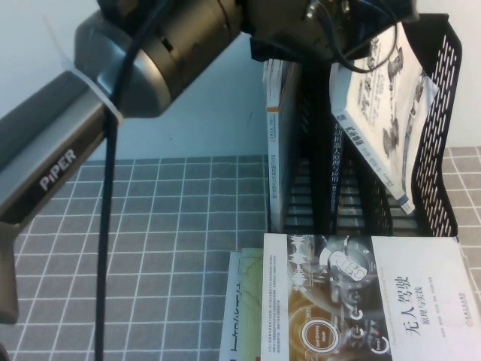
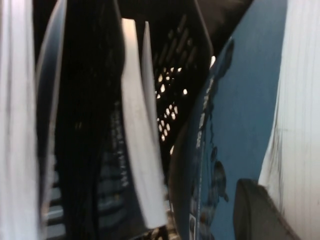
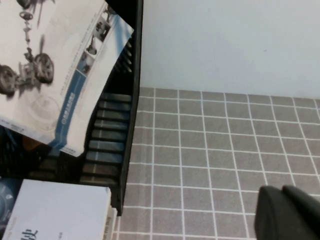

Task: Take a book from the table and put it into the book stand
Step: Place the book on the book shelf

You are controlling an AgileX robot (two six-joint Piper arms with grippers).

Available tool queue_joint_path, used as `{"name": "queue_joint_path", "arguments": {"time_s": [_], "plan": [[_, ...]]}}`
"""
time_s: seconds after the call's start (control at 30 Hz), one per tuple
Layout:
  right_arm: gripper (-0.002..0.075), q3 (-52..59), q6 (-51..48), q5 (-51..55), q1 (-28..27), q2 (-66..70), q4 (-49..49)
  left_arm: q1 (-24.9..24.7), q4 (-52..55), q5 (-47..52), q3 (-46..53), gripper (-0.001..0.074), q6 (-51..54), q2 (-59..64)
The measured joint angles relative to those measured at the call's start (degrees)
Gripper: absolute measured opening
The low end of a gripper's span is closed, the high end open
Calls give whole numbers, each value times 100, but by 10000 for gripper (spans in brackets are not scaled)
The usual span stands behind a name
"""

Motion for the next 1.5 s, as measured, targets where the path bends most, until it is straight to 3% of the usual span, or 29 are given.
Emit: {"name": "queue_joint_path", "arguments": {"time_s": [0.17, 0.4, 0.63, 0.9, 1.5], "plan": [[-4, 0, 0, -54, 0, 0, 333, -307, 734, -231, 0, 118, -841, 50], [-4, 0, -233, -53, 0, 0, 628, -375, 1450, -400, 0, 118, -1659, 339], [-4, 0, -305, -53, 0, 0, 628, -546, 1594, -296, 0, 118, -1723, 470], [-4, 0, -435, -53, 0, 0, 628, -971, 2505, -150, 0, 118, -1930, 493], [-4, 0, -815, 6, 0, 0, 872, -890, 2767, -485, 0, 137, -2153, 798]]}}
